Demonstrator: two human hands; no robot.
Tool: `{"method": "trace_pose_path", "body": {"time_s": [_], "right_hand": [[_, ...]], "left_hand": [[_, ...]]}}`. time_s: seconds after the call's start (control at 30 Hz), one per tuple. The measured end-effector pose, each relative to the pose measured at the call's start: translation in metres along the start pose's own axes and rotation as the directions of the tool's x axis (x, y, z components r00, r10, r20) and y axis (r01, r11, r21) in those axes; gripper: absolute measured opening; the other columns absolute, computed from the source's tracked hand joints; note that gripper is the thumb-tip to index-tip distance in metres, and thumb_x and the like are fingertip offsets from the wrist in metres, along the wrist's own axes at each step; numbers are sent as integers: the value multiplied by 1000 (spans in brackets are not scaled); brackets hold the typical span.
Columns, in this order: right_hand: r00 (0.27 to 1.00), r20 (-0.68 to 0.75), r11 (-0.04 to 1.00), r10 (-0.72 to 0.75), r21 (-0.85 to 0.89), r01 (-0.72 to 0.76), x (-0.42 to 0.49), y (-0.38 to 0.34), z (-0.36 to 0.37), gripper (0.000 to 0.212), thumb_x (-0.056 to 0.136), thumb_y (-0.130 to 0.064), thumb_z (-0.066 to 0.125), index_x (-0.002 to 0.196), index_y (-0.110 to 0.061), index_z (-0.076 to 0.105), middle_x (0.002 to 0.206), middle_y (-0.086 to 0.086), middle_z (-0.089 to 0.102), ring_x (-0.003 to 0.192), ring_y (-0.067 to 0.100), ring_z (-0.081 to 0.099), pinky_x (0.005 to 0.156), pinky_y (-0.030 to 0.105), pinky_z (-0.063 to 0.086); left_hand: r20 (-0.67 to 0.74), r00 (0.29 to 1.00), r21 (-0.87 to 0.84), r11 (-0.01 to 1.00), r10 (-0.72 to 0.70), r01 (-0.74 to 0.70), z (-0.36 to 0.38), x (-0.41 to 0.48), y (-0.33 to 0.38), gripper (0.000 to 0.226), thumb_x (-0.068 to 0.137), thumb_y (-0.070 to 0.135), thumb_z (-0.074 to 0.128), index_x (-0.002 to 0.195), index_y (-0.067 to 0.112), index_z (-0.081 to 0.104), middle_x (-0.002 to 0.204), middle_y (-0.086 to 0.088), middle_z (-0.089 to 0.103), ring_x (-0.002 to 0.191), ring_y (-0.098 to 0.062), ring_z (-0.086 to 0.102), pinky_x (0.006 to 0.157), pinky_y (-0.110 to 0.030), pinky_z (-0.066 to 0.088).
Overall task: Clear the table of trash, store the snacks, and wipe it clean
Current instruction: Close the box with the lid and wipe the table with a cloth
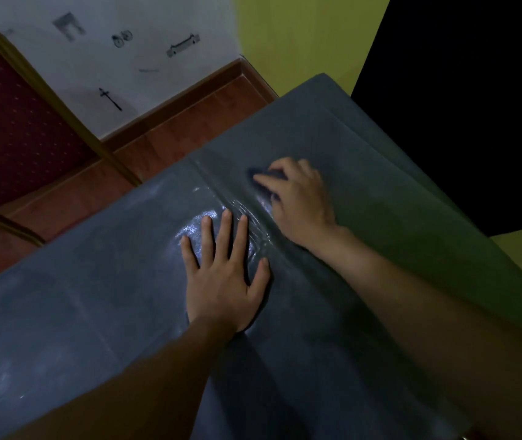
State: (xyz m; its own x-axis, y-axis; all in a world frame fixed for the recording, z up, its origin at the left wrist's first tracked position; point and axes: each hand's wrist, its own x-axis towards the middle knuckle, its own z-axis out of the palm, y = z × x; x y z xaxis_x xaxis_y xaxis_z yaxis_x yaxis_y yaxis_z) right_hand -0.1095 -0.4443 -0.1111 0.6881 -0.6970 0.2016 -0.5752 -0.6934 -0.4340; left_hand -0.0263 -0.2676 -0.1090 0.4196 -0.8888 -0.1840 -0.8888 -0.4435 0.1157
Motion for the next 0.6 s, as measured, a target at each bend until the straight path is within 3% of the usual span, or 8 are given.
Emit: {"method": "trace_pose_path", "body": {"time_s": [0.1, 0.17, 0.23, 0.3, 0.4, 0.5, 0.53, 0.6], "right_hand": [[984, 44, 985, -171, -14, 172, 13, 18, -1, 45, 84, -20, 44, 118, -28, 72, 111, 4, 61, 92, 31, 54, 77, 41, 44], [999, -39, 997, 16, -78, -19, 34, 31, -1, 41, 86, -14, 51, 118, -31, 71, 116, 5, 58, 99, 33, 53, 82, 43, 44], [944, -126, 942, 304, -107, -317, 53, 33, -1, 37, 91, -16, 52, 119, -33, 68, 122, 1, 54, 109, 30, 49, 91, 43, 41], [909, -145, 906, 391, -113, -408, 61, 20, 2, 35, 92, -19, 52, 121, -33, 66, 124, -2, 53, 112, 28, 47, 92, 41, 39], [997, -26, 996, 77, -33, -78, 53, 2, 10, 39, 86, -18, 52, 119, -29, 70, 118, 2, 59, 102, 31, 52, 84, 44, 46], [960, 67, 962, -273, 37, 271, 49, 7, 12, 45, 86, -24, 40, 116, -27, 74, 110, 4, 63, 92, 31, 54, 76, 40, 44], [962, 65, 964, -266, 4, 266, 55, 13, 12, 43, 87, -22, 42, 115, -29, 74, 111, 4, 62, 93, 31, 54, 76, 41, 43], [999, -10, 996, -46, -81, 45, 72, 24, 11, 39, 89, -16, 51, 117, -33, 72, 116, 4, 60, 100, 32, 53, 81, 42, 43]], "left_hand": [[-2, 1000, 9, 1000, -6, 6, 0, 0, 0, 73, 97, 64, 19, 158, 28, 2, 166, 3, -6, 152, -25, -13, 120, -59, 0], [2, 1000, 14, 1000, -10, 10, -1, 0, 1, 74, 96, 64, 20, 158, 27, 4, 166, 3, -4, 152, -26, -11, 119, -60, 2], [9, 1000, 19, 1000, -10, 10, -1, 0, 1, 74, 96, 64, 20, 158, 27, 4, 166, 3, -4, 152, -26, -10, 119, -60, 1], [19, 1000, 27, 1000, -11, 11, -1, 0, 1, 73, 97, 64, 20, 158, 28, 3, 166, 2, -5, 152, -26, -11, 119, -59, 1], [27, 1000, 26, 1000, -12, 12, -2, 0, 1, 72, 97, 64, 19, 158, 29, 1, 166, 2, -6, 152, -26, -12, 119, -60, 1], [33, 999, 31, 999, -11, 10, -2, 0, 2, 73, 97, 64, 18, 158, 28, 3, 166, 2, -6, 152, -26, -12, 119, -60, 1], [32, 999, 27, 1000, -11, 10, -2, 0, 2, 73, 97, 64, 19, 158, 27, 4, 166, 1, -4, 152, -26, -11, 119, -60, 2], [34, 999, 27, 1000, -12, 11, -3, 0, 2, 73, 96, 64, 21, 158, 27, 5, 166, 2, -3, 152, -26, -10, 119, -60, 2]]}}
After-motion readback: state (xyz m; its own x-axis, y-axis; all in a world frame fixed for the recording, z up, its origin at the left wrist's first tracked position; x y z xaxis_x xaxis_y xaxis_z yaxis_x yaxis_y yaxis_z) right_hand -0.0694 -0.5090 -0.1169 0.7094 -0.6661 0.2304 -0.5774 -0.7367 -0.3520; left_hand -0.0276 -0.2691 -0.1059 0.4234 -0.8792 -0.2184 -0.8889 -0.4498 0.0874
